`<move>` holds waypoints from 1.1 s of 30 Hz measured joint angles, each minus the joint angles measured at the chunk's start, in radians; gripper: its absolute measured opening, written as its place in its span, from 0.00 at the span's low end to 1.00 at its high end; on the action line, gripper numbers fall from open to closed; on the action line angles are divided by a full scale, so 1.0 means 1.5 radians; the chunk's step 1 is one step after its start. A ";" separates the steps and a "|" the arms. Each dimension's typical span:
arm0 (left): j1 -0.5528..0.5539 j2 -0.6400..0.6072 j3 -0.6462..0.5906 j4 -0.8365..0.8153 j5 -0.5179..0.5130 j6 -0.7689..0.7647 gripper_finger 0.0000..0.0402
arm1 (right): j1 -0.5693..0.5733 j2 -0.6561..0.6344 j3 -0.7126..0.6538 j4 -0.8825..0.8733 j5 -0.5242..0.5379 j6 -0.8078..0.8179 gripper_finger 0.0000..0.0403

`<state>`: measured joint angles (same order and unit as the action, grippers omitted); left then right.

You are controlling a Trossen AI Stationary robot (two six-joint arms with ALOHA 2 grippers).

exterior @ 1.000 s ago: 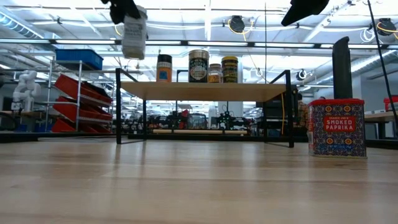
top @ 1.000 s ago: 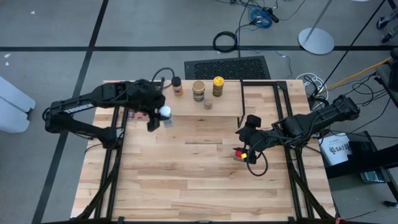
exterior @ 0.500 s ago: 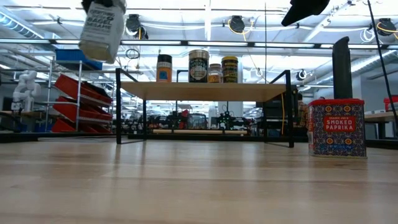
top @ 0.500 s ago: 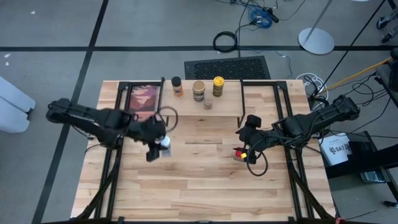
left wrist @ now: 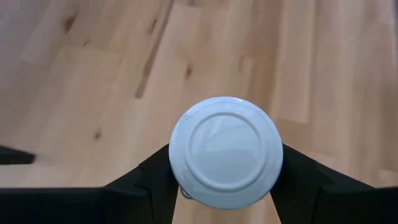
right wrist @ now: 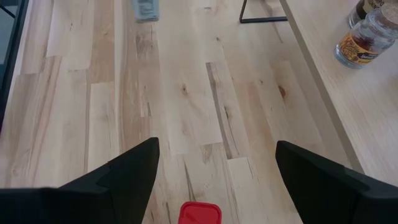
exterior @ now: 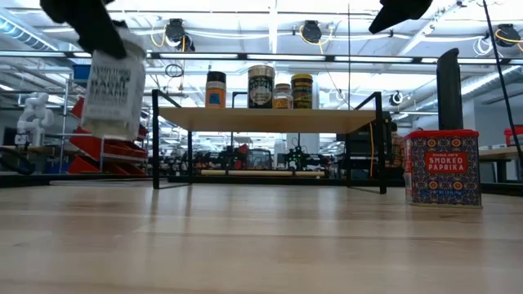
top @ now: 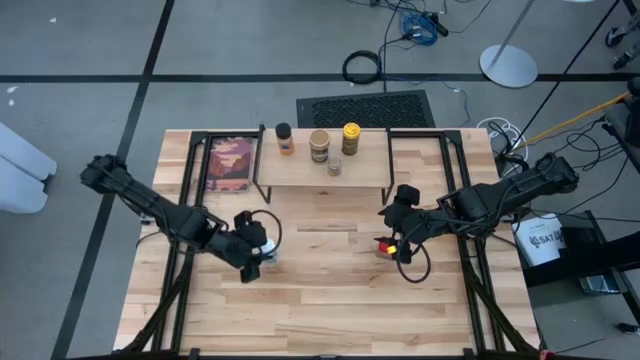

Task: Shelf spices
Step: Remove the white seasoning bottle from the shelf

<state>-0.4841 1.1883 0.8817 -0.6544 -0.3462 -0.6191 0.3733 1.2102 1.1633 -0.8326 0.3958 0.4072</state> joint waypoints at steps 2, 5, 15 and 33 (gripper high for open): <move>-0.003 0.009 -0.007 -0.001 -0.027 -0.002 0.51 | 0.000 0.000 0.000 0.002 0.000 0.000 0.77; -0.004 0.025 -0.015 -0.001 -0.062 -0.003 0.51 | 0.000 0.000 0.000 0.005 0.000 0.000 0.77; -0.004 0.095 -0.047 -0.001 -0.084 -0.003 0.51 | 0.000 0.000 0.000 0.004 0.000 0.000 0.77; 0.050 0.095 -0.070 0.121 -0.085 0.105 0.51 | 0.000 0.000 0.000 0.003 0.000 -0.002 0.77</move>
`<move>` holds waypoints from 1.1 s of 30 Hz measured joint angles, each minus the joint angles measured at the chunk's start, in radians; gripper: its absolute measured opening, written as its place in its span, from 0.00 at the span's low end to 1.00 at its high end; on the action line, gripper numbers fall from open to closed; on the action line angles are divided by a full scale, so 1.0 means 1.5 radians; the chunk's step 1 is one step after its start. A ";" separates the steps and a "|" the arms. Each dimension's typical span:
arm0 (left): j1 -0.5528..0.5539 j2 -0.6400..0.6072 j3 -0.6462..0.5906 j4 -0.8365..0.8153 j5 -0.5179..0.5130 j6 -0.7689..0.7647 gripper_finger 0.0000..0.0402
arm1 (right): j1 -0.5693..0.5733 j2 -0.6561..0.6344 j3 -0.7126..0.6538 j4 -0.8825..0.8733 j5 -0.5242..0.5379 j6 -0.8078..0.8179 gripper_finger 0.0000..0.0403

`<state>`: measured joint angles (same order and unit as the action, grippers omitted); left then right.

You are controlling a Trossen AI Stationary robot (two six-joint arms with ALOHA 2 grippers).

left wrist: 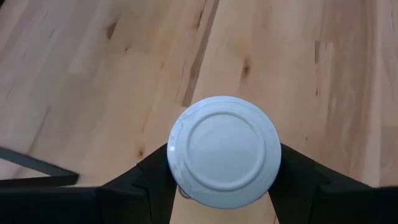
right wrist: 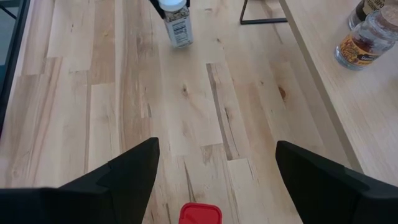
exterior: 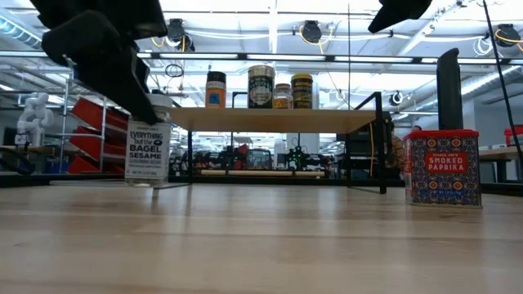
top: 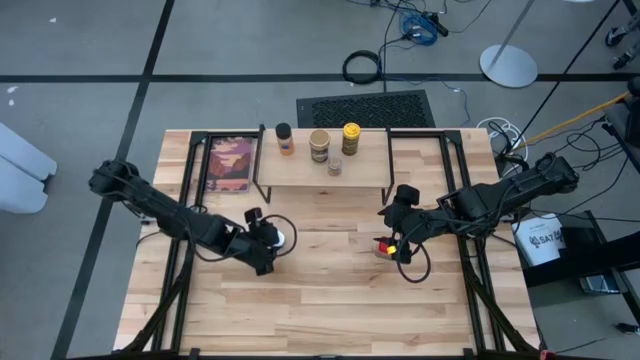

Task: Shelf spices
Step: Remove the white seasoning bottle from the shelf

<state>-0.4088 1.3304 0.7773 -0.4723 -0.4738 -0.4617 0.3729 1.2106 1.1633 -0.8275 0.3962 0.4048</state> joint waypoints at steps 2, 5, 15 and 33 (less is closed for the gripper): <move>0.013 0.004 0.000 0.007 0.004 0.012 0.51 | 0.000 0.000 0.000 0.000 0.000 0.000 0.77; 0.032 0.009 0.000 0.028 0.030 0.032 0.51 | 0.000 0.000 0.000 0.000 0.000 0.000 0.77; 0.071 0.028 0.000 0.044 0.081 0.068 0.53 | 0.000 0.000 0.000 0.000 0.000 0.001 0.77; 0.075 0.028 0.000 0.042 0.101 0.070 0.78 | 0.000 0.000 0.000 0.000 -0.001 0.001 0.77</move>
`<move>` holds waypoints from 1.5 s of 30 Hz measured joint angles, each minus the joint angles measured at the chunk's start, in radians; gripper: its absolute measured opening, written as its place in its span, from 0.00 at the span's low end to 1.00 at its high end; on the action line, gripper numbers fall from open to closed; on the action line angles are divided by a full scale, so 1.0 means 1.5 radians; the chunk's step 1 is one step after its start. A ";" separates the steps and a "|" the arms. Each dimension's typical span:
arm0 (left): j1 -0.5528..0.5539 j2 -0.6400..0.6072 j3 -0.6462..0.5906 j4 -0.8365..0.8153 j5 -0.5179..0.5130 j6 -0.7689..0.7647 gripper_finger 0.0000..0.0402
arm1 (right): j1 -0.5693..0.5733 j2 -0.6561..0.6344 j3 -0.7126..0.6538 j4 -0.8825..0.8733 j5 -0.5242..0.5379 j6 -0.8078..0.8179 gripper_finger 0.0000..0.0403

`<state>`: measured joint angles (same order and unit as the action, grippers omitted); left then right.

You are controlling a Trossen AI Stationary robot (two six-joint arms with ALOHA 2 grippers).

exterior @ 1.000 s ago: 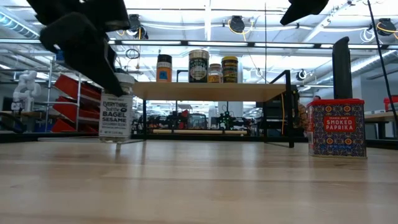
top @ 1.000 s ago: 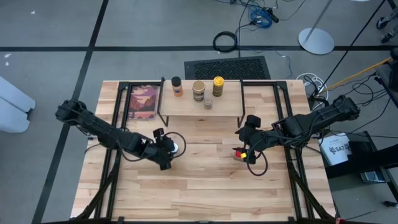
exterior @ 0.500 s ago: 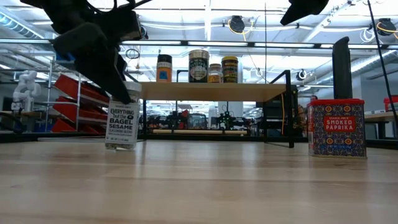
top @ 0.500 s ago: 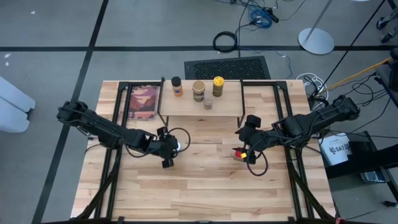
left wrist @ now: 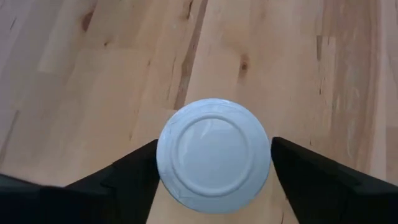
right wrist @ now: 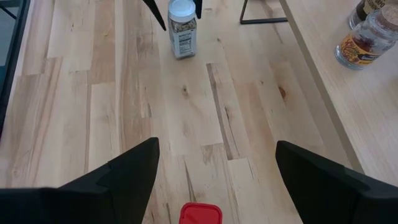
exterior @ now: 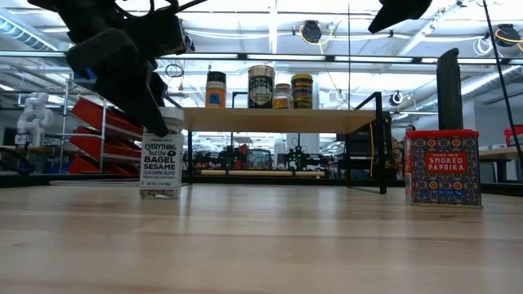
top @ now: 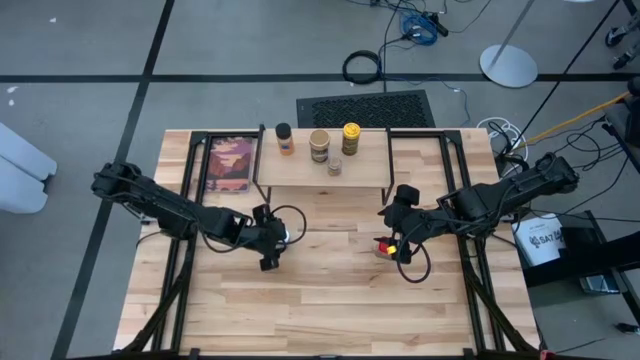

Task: Shelf spices
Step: Remove the white seasoning bottle from the shelf, then remove the orange seasoning bottle from the shelf

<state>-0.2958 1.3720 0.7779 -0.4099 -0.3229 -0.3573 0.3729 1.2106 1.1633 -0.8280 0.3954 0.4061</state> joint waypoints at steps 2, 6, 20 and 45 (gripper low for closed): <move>0.000 0.000 0.000 0.000 0.000 -0.001 0.81 | 0.000 0.000 0.000 0.000 0.000 0.000 0.77; 0.000 -0.010 0.000 0.001 0.000 -0.002 0.87 | 0.000 0.000 0.000 0.000 0.000 0.000 0.77; -0.001 -0.071 0.002 0.001 0.010 -0.003 0.93 | 0.000 0.000 0.000 0.000 0.000 0.000 0.77; -0.009 -0.167 0.119 0.010 -0.282 0.242 0.93 | 0.000 0.000 0.000 0.000 0.001 0.000 0.77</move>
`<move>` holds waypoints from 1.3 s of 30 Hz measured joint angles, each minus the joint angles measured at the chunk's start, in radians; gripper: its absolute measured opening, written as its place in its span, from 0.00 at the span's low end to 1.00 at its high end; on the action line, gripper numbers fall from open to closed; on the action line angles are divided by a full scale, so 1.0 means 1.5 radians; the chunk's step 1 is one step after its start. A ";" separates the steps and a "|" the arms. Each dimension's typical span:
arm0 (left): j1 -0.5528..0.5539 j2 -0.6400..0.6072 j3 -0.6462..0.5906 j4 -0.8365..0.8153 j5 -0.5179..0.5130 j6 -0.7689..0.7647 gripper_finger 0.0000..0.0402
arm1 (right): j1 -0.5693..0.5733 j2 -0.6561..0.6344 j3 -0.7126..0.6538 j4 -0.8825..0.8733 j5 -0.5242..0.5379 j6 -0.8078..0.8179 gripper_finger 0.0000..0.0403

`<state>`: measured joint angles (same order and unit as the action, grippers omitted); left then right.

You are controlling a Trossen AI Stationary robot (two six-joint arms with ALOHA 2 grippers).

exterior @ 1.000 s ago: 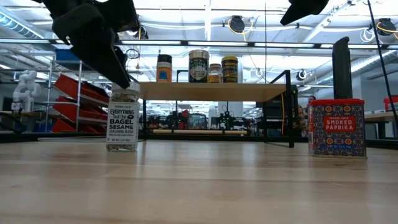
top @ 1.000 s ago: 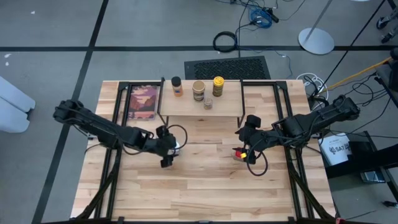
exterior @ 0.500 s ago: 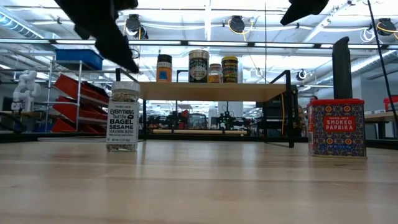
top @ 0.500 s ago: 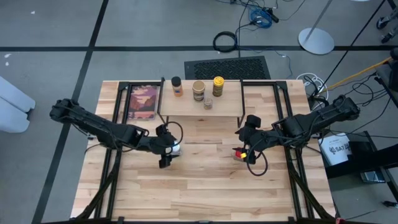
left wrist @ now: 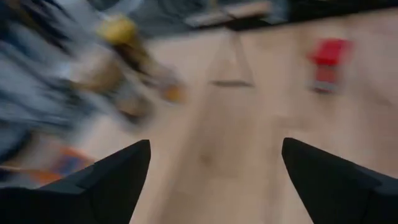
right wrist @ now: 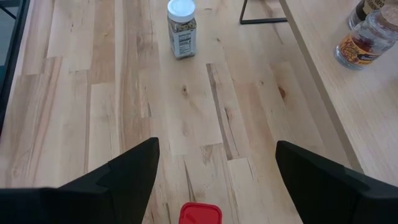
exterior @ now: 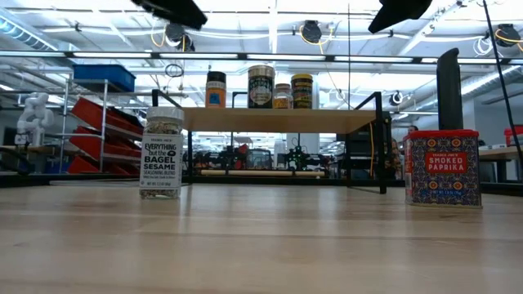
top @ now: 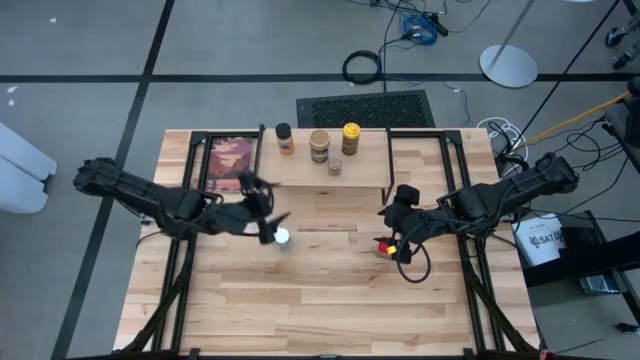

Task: Shelf spices
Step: Remove the orange seasoning bottle from the shelf

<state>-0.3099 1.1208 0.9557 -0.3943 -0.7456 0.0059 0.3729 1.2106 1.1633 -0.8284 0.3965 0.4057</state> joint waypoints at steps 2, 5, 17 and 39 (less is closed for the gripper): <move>0.002 -0.006 0.014 -0.001 -0.047 0.023 0.93 | 0.000 0.000 0.000 0.000 0.000 0.000 0.77; 0.031 -0.013 0.043 -0.003 -0.066 0.065 0.93 | 0.000 0.000 0.000 0.001 0.000 0.000 0.77; 0.328 -0.030 0.157 -0.080 0.207 0.188 0.93 | 0.000 0.000 0.000 0.001 0.001 -0.002 0.77; 0.658 0.094 0.159 -0.070 0.639 0.251 0.93 | 0.000 0.001 0.000 0.000 0.000 -0.004 0.77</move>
<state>0.6773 1.2614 1.1950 -0.4988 0.2126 0.3823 0.3729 1.2114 1.1633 -0.8284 0.3972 0.3992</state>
